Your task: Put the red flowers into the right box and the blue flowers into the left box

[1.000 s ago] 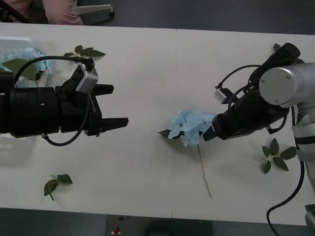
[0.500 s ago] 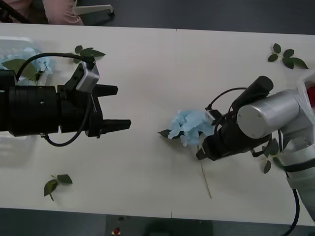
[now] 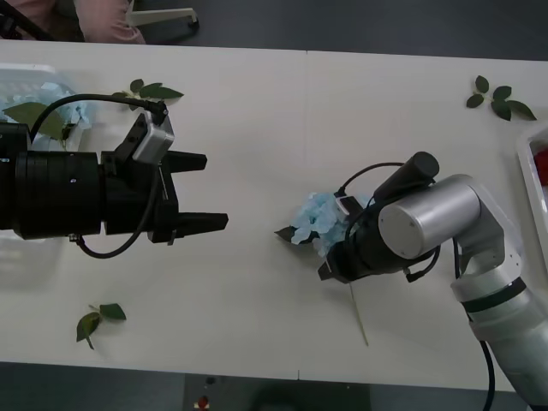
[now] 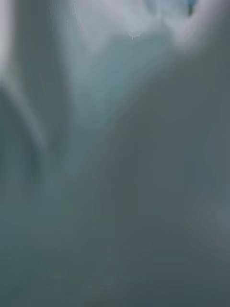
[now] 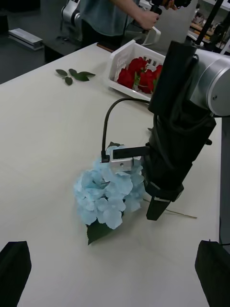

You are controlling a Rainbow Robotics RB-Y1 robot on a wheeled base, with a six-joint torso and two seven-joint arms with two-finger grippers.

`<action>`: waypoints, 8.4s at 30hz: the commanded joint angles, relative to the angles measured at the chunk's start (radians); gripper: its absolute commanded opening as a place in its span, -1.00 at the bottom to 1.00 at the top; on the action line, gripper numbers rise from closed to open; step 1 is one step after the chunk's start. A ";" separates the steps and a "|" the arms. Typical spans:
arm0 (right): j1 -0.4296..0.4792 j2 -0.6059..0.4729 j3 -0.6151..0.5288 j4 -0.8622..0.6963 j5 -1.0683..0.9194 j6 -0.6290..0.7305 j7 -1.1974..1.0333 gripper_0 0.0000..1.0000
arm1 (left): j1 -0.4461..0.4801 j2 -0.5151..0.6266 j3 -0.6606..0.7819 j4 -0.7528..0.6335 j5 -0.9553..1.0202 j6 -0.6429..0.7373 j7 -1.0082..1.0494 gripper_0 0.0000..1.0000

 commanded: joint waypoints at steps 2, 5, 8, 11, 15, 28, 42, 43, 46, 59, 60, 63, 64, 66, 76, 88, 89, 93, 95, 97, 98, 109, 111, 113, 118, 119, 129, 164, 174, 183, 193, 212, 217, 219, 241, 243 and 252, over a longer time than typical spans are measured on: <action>-0.001 0.007 0.009 0.002 0.013 -0.004 -0.057 1.00 | -0.020 0.009 -0.001 -0.023 0.009 0.001 -0.004 1.00; 0.008 0.007 0.015 0.004 0.021 -0.014 -0.057 1.00 | -0.020 0.009 -0.001 -0.023 0.009 0.001 -0.004 1.00; 0.013 0.007 0.017 0.004 0.025 -0.019 -0.057 1.00 | -0.020 0.009 -0.001 -0.023 0.009 0.001 -0.004 1.00; 0.013 0.009 0.020 0.010 0.028 -0.022 -0.057 1.00 | -0.020 0.009 -0.001 -0.023 0.009 0.001 -0.004 1.00; 0.016 0.009 0.026 0.030 0.028 -0.050 -0.056 1.00 | -0.020 0.009 -0.001 -0.023 0.009 0.001 -0.004 1.00; 0.019 0.009 0.031 0.035 0.033 -0.054 -0.057 -1.00 | -0.020 0.009 -0.001 -0.023 0.009 0.001 -0.004 1.00; 0.017 -0.014 0.017 -0.033 0.027 -0.028 -0.066 -1.00 | -0.020 0.009 -0.001 -0.023 0.009 0.001 -0.004 1.00; 0.017 -0.020 0.008 -0.051 0.021 -0.013 -0.068 -1.00 | -0.020 0.009 -0.001 -0.023 0.009 0.001 -0.004 1.00; 0.019 -0.039 -0.025 -0.128 0.010 0.053 -0.074 -1.00 | -0.020 0.009 -0.001 -0.023 0.009 0.001 -0.004 1.00; 0.017 -0.111 -0.362 -0.335 -0.179 0.182 -0.068 -1.00 | -0.020 0.009 -0.001 -0.023 0.009 0.001 -0.004 1.00; 0.020 -0.122 -0.379 -0.334 -0.209 0.187 -0.068 -1.00 | -0.020 0.009 -0.001 -0.023 0.009 0.001 -0.004 1.00; 0.037 -0.128 -0.405 -0.334 -0.249 0.190 -0.063 -1.00 | -0.020 0.009 -0.001 -0.023 0.009 0.001 -0.004 1.00; 0.040 -0.129 -0.407 -0.334 -0.255 0.190 -0.060 -0.96 | -0.020 0.009 -0.001 -0.023 0.009 0.001 -0.004 1.00; 0.051 -0.129 -0.400 -0.334 -0.255 0.194 -0.060 -0.07 | -0.020 0.009 -0.001 -0.023 0.009 0.001 -0.004 1.00; 0.100 -0.126 -0.296 -0.334 -0.214 0.194 -0.066 0.98 | -0.020 0.009 -0.001 -0.023 0.009 0.001 -0.004 1.00; 0.111 -0.057 -0.103 -0.223 0.018 0.018 -0.073 0.97 | -0.020 0.009 -0.001 -0.023 0.009 0.001 -0.004 1.00; 0.111 -0.057 -0.089 -0.212 0.030 0.001 -0.073 0.97 | -0.020 0.009 -0.001 -0.023 0.009 0.001 -0.004 1.00; 0.103 -0.040 -0.040 -0.160 0.073 -0.057 -0.074 0.98 | -0.020 0.009 -0.001 -0.023 0.009 0.001 -0.004 1.00; 0.099 -0.036 -0.031 -0.142 0.076 -0.068 -0.076 0.97 | -0.020 0.009 -0.001 -0.023 0.009 0.001 -0.004 1.00; 0.094 -0.031 -0.015 -0.114 0.081 -0.093 -0.076 0.97 | -0.020 0.009 -0.001 -0.023 0.009 0.001 -0.004 1.00; 0.093 -0.031 -0.011 -0.107 0.082 -0.100 -0.077 0.98 | -0.020 0.009 -0.001 -0.023 0.009 0.001 -0.004 1.00; 0.088 -0.023 0.021 -0.062 0.100 -0.148 -0.080 0.97 | -0.020 0.009 -0.001 -0.023 0.009 0.001 -0.004 1.00; 0.088 -0.023 0.023 -0.062 0.105 -0.148 -0.080 0.62 | -0.020 0.009 -0.001 -0.023 0.009 0.001 -0.004 1.00; 0.088 -0.022 0.026 -0.062 0.108 -0.148 -0.082 -0.03 | -0.020 0.009 -0.001 -0.023 0.009 0.001 -0.004 1.00; 0.088 -0.019 0.026 -0.062 0.111 -0.148 -0.082 -0.92 | -0.020 0.009 -0.001 -0.023 0.009 0.001 -0.004 1.00; 0.088 -0.016 0.028 -0.062 0.111 -0.148 -0.082 -1.00 | -0.020 0.009 -0.001 -0.023 0.009 0.001 -0.004 1.00; 0.088 -0.014 0.031 -0.062 0.114 -0.148 -0.092 -1.00 | -0.020 0.009 -0.001 -0.023 0.009 0.001 -0.004 1.00; 0.024 -0.036 -0.554 -0.232 -1.056 -0.099 0.418 -1.00 | -0.020 0.009 -0.001 -0.023 0.009 0.001 -0.004 1.00; -0.095 -0.037 -0.489 -0.096 -1.217 -0.123 0.383 -1.00 | 0.000 -0.002 -0.029 0.028 0.115 -0.030 0.041 1.00; -0.157 -0.039 -0.459 -0.093 -1.191 -0.134 0.266 -1.00 | -0.057 0.011 -0.077 0.026 0.179 -0.033 0.285 1.00; -0.164 -0.037 -0.454 -0.093 -1.190 -0.129 0.247 -1.00 | -0.144 -0.100 -0.238 0.071 0.170 -0.202 0.435 1.00; -0.164 -0.037 -0.454 -0.093 -1.190 -0.129 0.247 -1.00 | -0.239 -0.154 -0.356 0.141 0.178 -0.324 0.444 -1.00; -0.164 -0.037 -0.454 -0.093 -1.190 -0.129 0.247 -1.00 | -0.239 -0.152 -0.357 0.141 0.181 -0.326 0.444 -1.00; -0.164 -0.037 -0.454 -0.093 -1.190 -0.129 0.247 -1.00 | -0.239 -0.150 -0.357 0.141 0.181 -0.324 0.444 -1.00; -0.164 -0.037 -0.454 -0.093 -1.190 -0.129 0.247 1.00 | -0.239 -0.140 -0.356 0.141 0.181 -0.324 0.432 -1.00; -0.164 -0.037 -0.454 -0.093 -1.190 -0.129 0.247 1.00 | -0.239 -0.135 -0.356 0.141 0.181 -0.326 0.430 -1.00; -0.164 -0.037 -0.454 -0.093 -1.190 -0.129 0.247 1.00 | -0.241 -0.009 -0.337 0.140 0.299 -0.324 0.429 -1.00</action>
